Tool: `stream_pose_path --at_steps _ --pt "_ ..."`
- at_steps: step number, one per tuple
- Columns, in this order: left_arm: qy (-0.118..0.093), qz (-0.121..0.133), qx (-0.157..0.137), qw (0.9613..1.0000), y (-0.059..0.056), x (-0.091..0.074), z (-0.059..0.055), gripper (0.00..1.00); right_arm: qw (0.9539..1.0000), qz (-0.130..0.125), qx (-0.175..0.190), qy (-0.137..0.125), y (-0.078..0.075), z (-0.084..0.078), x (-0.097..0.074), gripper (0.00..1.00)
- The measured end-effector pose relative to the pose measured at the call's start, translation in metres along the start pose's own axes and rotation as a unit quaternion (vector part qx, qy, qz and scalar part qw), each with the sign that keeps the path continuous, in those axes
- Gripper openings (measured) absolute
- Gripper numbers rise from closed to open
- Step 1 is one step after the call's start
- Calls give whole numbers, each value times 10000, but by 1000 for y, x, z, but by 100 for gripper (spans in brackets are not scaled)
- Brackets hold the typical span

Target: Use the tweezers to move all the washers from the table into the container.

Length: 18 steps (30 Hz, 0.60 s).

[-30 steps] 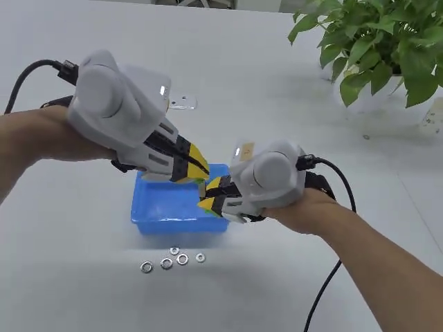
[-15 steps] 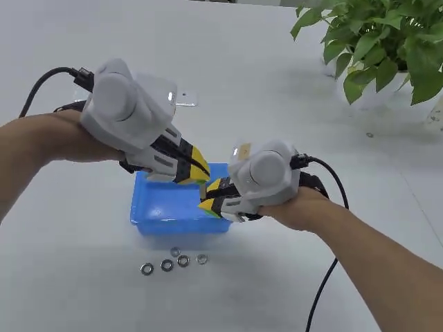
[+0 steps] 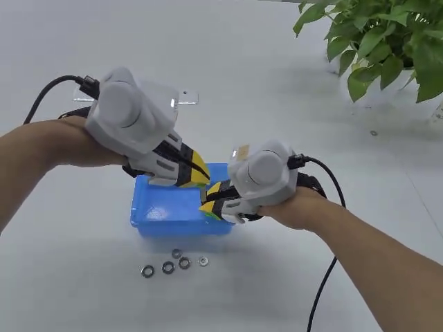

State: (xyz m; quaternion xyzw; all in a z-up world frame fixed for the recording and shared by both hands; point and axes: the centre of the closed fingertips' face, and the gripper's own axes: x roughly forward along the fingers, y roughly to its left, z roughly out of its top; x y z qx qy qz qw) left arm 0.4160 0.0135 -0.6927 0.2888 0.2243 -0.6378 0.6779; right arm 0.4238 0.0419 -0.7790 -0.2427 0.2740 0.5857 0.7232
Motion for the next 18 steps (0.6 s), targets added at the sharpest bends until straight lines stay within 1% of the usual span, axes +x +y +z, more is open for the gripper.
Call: stream_pose_path --at_steps 18 --pt "16 0 19 10000 -1 -1 0 5 10000 9 -16 1 1 0 -1 11"
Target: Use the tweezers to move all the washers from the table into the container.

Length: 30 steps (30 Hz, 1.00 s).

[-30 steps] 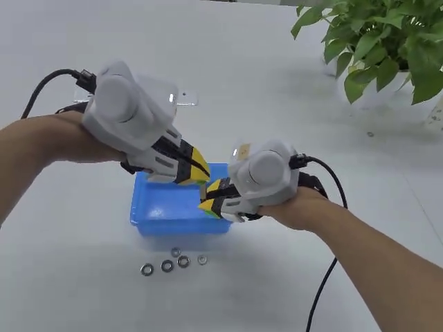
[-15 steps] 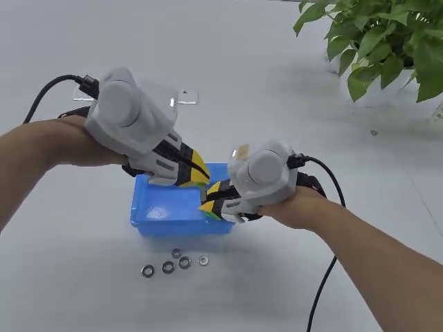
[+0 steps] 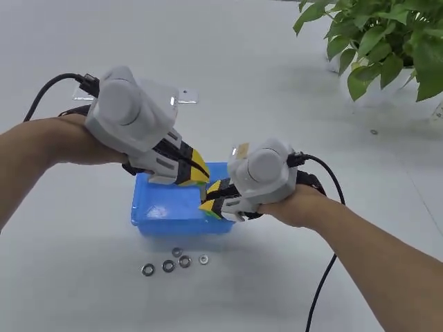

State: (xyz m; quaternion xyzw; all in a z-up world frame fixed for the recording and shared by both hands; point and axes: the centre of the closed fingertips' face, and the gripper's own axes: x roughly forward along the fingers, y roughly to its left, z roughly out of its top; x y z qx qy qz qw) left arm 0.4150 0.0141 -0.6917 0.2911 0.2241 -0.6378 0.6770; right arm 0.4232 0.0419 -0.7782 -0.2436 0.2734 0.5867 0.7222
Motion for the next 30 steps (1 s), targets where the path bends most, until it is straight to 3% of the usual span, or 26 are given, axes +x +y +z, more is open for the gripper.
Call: stream_pose_path --at_steps 15,30 --pt "-7 14 32 10000 -3 -10 7 5 9999 -58 -89 -85 3 9 -8 11" --pt "-42 25 105 9999 -9 -23 22 5 9993 -241 -196 -210 9 22 -24 11"
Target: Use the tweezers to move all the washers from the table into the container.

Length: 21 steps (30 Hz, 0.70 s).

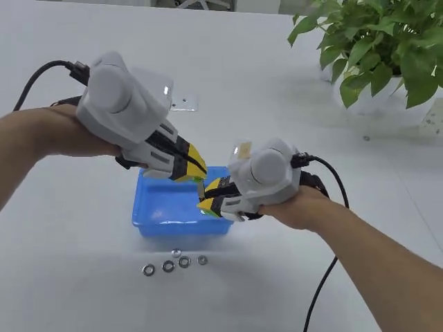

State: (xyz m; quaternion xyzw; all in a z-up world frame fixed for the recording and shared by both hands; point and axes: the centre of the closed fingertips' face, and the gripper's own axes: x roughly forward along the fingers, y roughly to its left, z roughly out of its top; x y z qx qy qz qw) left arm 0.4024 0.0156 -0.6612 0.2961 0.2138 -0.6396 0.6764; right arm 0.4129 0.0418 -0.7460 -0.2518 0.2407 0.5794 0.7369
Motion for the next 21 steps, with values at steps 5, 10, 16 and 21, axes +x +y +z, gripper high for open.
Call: stream_pose_path --at_steps 5,10,16,21 --pt "-11 3 20 10000 -4 -4 4 5 10000 -34 -33 -21 4 4 -4 11" --pt "6 12 69 10000 -9 -9 7 5 9999 -82 -88 -43 8 8 -8 11" --pt "17 8 102 9999 -14 -13 10 5 9998 -109 -128 -74 13 11 -11 12" --pt "39 -11 121 9999 -18 -14 11 5 9998 -119 -156 -75 17 12 -14 12"
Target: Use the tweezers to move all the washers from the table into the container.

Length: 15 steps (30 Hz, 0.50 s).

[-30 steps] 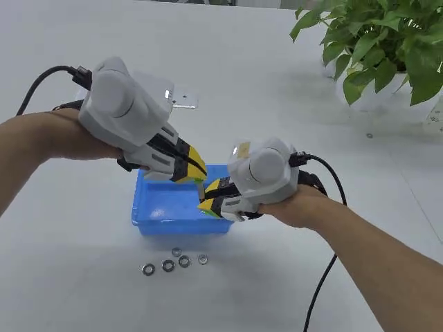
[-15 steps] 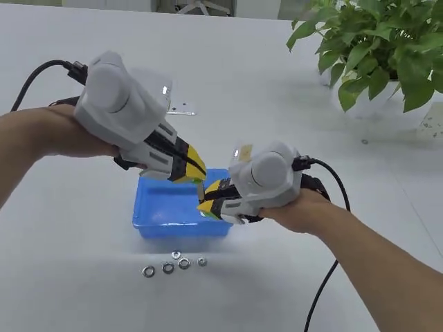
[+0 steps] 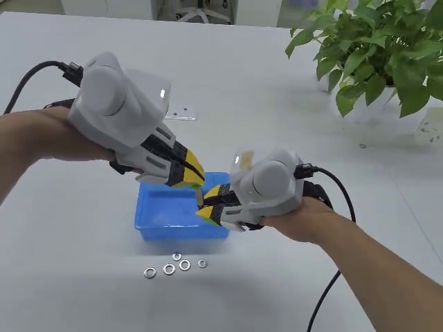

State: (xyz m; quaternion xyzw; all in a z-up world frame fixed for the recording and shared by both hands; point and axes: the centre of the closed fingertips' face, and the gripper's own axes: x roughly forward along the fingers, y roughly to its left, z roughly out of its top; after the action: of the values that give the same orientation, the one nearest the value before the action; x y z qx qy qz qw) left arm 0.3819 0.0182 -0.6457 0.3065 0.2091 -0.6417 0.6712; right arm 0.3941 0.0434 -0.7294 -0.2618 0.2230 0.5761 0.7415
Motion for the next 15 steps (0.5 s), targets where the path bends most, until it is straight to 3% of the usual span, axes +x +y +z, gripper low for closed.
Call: stream_pose_path --at_steps 15 --pt "100 -112 15 9999 -21 4 -4 5 10000 87 -1 29 22 -7 0 12"
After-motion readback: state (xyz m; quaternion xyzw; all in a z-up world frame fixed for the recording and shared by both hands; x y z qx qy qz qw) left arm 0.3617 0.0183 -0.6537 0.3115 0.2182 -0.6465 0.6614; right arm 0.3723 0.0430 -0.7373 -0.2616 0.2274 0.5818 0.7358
